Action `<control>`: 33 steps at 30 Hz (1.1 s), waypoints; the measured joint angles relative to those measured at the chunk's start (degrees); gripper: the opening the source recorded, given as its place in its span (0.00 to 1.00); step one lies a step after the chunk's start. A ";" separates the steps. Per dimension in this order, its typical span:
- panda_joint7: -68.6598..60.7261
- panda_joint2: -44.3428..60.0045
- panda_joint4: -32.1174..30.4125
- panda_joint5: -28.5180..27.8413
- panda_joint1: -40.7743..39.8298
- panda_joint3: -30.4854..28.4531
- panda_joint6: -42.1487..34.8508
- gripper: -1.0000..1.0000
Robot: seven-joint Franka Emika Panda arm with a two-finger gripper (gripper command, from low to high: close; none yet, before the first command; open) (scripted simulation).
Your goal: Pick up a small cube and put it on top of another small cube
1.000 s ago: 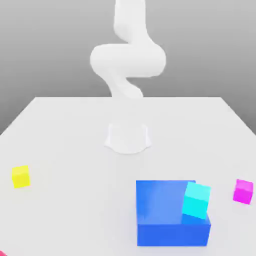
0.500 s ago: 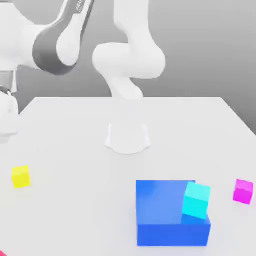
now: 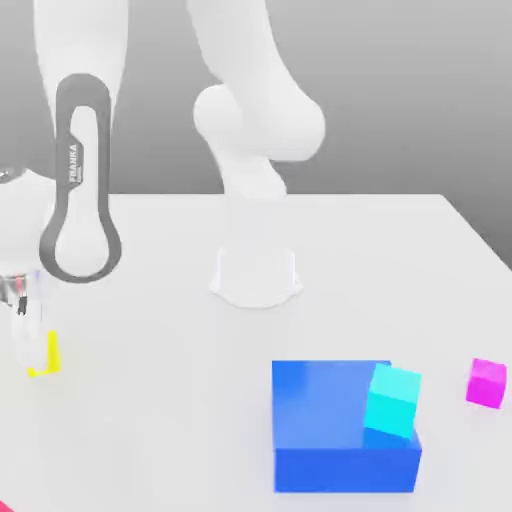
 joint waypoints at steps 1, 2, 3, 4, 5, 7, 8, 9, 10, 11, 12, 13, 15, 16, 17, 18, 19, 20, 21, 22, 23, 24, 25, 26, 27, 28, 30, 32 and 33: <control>0.04 0.00 0.00 -0.04 -0.01 0.00 0.00 0.00; -0.10 0.66 0.15 0.14 -0.83 0.86 0.55 0.00; 0.26 0.00 -0.02 -0.32 -0.38 0.29 0.04 0.00; 1.17 -1.35 -0.37 -1.51 0.44 -0.79 -0.97 0.00; 2.41 -3.06 -0.78 -3.11 1.51 -2.22 -2.28 0.00; 5.47 -6.99 -1.72 -7.16 3.22 -4.84 -5.16 0.00; 7.11 -9.08 -2.19 -9.37 3.80 -5.91 -6.70 0.00; 8.71 -10.78 -2.30 -11.23 4.29 -6.61 -8.20 0.00; 10.28 -10.97 -1.16 -12.01 5.05 -6.65 -9.50 0.00; 11.85 -10.65 0.40 -12.42 5.86 -6.42 -10.73 0.00; 13.43 -10.01 2.23 -12.63 6.71 -6.03 -11.92 0.00; 15.01 -9.23 4.18 -12.71 7.55 -5.54 -13.11 0.00; 18.28 -7.48 8.24 -12.92 9.24 -4.48 -15.40 0.00; 19.91 -6.57 10.30 -12.99 10.17 -4.01 -16.55 0.00; 21.55 -5.65 12.36 -13.05 11.11 -3.55 -17.70 0.00; 23.18 -4.73 14.44 -13.11 12.06 -3.10 -18.85 0.00; 24.82 -3.81 16.51 -13.16 13.01 -2.66 -19.99 0.00; 26.46 -2.89 18.59 -13.21 13.98 -2.24 -21.14 0.00; 28.12 -1.97 20.66 -13.33 14.90 -1.77 -22.28 0.00; 29.77 -1.05 22.74 -13.36 15.88 -1.37 -23.43 0.00; 31.42 -0.13 24.81 -13.40 16.88 -0.98 -24.57 0.00; 33.06 0.79 26.89 -13.43 17.90 -0.63 -25.72 0.00; 34.70 1.70 28.96 -13.46 18.93 -0.28 -26.86 0.00; 36.35 2.62 31.04 -13.50 19.95 0.07 -28.01 0.00; 37.99 3.54 33.11 -13.53 20.97 0.41 -29.14 0.00; 38.88 4.89 34.46 -13.36 21.52 0.74 -29.10 0.00; 39.14 8.51 35.71 -12.60 21.69 1.33 -26.77 0.00; 38.87 11.66 36.21 -11.90 21.48 1.85 -24.15 1.00; 38.87 11.66 36.21 -11.90 21.48 1.85 -24.15 1.00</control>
